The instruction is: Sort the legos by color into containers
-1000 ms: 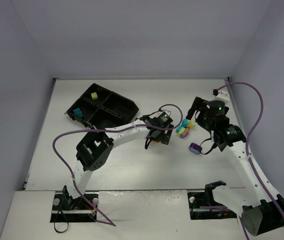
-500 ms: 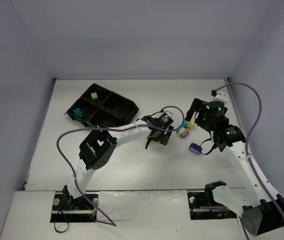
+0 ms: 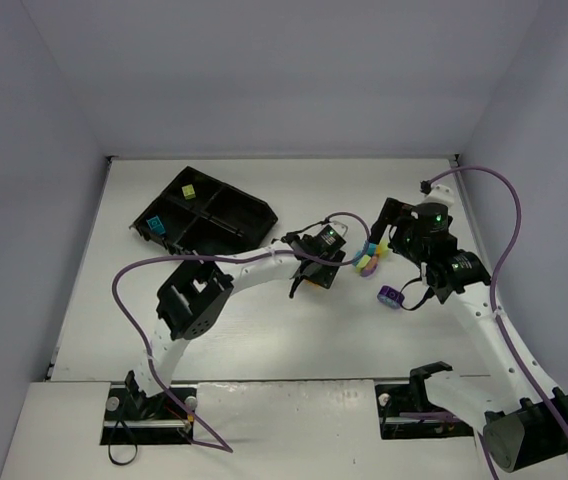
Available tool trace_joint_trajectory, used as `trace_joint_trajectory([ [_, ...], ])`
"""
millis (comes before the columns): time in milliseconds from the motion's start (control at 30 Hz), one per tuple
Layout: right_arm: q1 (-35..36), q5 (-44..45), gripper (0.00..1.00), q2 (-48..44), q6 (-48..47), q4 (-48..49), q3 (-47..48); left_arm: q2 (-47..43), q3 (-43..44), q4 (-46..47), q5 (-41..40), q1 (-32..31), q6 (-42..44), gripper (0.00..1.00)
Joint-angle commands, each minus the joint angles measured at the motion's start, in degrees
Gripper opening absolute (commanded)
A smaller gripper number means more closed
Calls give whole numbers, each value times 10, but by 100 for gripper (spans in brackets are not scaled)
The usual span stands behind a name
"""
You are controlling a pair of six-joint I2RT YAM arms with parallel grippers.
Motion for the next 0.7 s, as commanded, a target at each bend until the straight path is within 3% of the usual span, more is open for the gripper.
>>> trace_joint_trajectory([
  [0,-3,-10,100,-7,-3,21,8,-29,-23,18,4,7,-4,39],
  [167,-3,-49,100,3,-12,21,22,-85,-62,42,-2,13,12,33],
  [333,-3,-146,98,24,-26,19,65,-188,-140,116,-12,19,97,33],
  [467,-2,-244,89,61,-28,4,108,-257,-193,172,-6,27,195,33],
  [667,-1,-336,84,97,-33,-2,150,-365,-285,275,54,51,280,33],
])
